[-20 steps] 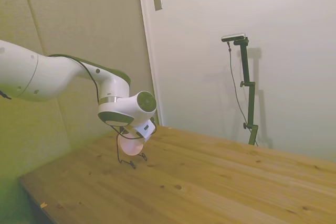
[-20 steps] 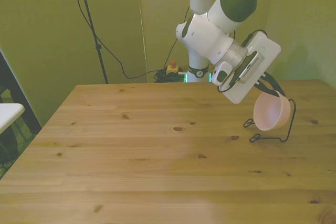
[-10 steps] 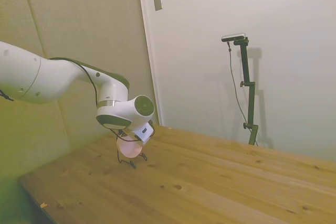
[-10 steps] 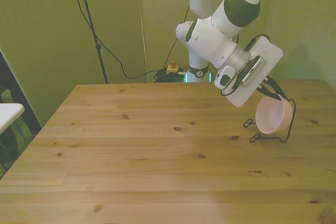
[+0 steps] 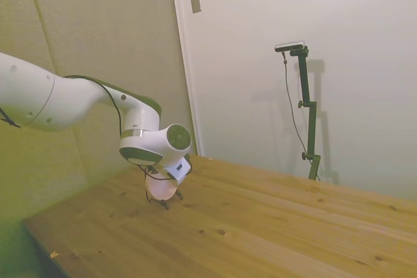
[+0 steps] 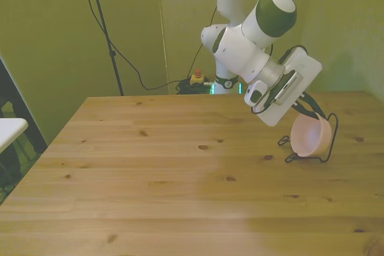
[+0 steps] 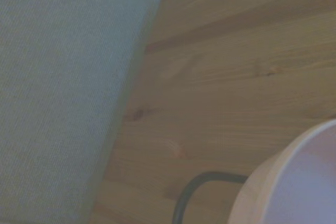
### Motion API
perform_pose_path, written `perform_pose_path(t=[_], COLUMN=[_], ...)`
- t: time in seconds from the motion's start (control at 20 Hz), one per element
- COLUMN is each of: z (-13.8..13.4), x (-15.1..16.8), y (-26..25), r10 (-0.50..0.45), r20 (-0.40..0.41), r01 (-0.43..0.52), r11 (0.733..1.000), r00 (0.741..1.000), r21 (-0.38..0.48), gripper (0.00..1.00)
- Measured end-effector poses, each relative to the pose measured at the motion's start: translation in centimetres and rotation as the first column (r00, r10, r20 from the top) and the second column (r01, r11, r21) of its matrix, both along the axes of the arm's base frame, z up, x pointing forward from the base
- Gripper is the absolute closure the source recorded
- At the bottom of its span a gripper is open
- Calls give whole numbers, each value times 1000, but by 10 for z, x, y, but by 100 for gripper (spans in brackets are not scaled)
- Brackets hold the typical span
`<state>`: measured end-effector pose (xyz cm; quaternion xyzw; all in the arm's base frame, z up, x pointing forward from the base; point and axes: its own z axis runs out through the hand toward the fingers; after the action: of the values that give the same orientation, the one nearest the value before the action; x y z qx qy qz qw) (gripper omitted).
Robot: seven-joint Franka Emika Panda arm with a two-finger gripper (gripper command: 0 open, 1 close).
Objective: Load the bowl
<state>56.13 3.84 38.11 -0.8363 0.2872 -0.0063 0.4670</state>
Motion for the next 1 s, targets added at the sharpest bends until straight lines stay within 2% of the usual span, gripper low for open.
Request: perform_pose_path(t=[0.65,0.8,1.0], z=[-1,10,41], x=[-2,-12,-32], y=[9,5,-14], r10=[-15,-25,-53], r20=[4,19,68], r01=[15,25,54], r11=[1000,1000,999], r00=[1000,1000,996], r21=[-4,-8,-9], gripper=[0,0,0])
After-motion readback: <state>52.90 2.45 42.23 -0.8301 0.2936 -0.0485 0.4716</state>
